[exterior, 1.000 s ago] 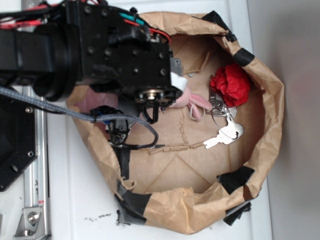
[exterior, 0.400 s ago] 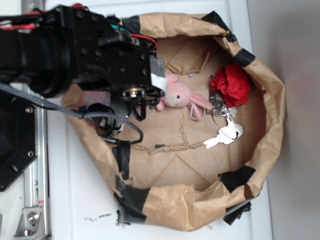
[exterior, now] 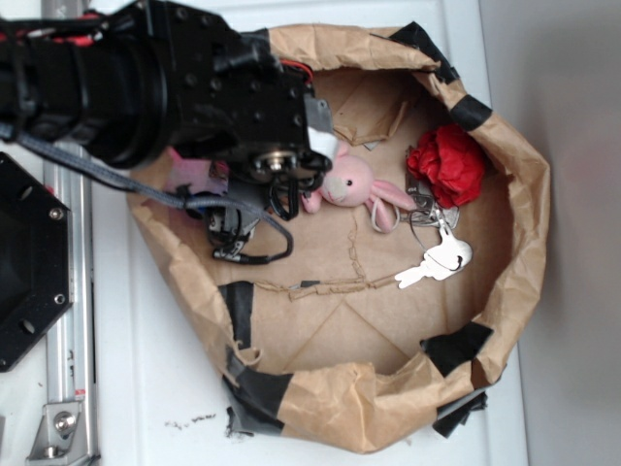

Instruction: Grab the wood chip.

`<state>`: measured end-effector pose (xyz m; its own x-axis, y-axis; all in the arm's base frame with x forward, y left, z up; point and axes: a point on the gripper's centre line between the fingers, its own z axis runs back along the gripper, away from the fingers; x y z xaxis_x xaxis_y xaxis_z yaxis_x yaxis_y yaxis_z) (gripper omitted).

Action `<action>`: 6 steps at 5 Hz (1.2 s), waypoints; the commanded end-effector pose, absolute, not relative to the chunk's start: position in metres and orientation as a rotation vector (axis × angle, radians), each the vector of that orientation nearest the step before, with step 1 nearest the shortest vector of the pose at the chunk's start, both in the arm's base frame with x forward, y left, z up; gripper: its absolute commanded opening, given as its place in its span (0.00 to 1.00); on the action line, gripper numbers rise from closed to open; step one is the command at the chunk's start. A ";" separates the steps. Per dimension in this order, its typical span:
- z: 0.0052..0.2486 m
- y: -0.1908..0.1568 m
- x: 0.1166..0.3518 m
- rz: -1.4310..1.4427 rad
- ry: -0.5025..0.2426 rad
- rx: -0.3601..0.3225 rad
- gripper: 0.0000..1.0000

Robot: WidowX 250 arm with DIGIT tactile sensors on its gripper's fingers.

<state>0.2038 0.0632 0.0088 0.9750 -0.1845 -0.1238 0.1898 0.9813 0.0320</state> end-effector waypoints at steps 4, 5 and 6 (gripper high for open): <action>0.031 0.065 0.196 -0.151 0.034 0.035 0.00; 0.081 0.049 0.212 -0.136 -0.067 -0.064 0.00; 0.131 0.028 0.232 -0.086 -0.127 -0.070 0.00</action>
